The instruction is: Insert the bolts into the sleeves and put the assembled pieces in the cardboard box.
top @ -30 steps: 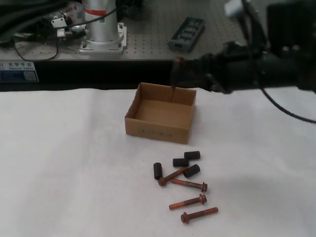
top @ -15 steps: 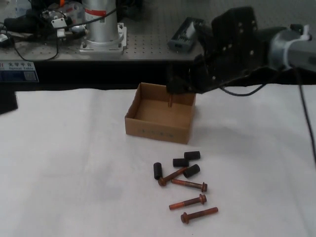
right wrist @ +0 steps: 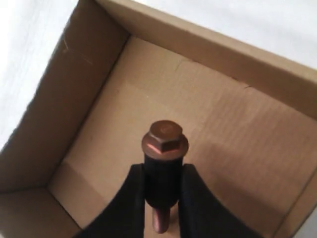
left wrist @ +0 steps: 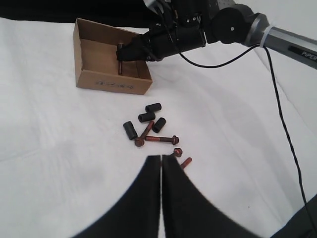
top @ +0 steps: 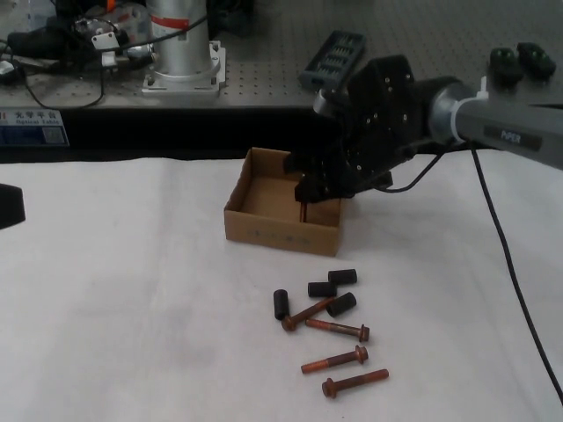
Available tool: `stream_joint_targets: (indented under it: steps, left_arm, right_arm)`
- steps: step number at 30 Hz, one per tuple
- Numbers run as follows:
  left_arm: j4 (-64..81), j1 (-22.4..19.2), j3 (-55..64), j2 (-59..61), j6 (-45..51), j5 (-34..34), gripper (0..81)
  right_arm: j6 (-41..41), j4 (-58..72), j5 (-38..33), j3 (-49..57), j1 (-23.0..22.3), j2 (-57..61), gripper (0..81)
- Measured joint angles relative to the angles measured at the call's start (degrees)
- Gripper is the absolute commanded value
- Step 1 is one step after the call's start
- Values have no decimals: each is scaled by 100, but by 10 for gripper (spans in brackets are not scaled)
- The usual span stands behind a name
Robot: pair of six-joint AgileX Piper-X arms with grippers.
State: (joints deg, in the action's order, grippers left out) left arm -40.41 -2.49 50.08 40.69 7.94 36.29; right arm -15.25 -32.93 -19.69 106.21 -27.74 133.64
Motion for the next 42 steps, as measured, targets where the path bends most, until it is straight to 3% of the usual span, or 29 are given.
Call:
stream_joint_targets:
  steps: [4,6,29,33,38,42]
  left_arm:
    - [0,0,0,0,-150,-11,6]
    - [0,0,0,0,-176,-11,6]
    - [0,0,0,0,-201,-11,6]
    - [0,0,-16,0,-625,-240,6]
    - [-10,0,-56,50,-936,-640,6]
    - [-10,0,-66,218,-973,-683,6]
  right_arm:
    - [60,-89,11,-4,0,0,328]
    - [73,-147,-6,13,0,0,390]
    - [1034,-1701,-20,1006,-18,0,373]
    - [1203,-2272,18,1006,-19,-75,373]
    - [1759,-3383,423,983,-49,-706,373]
    - [1940,-3555,608,173,-100,-1766,373]
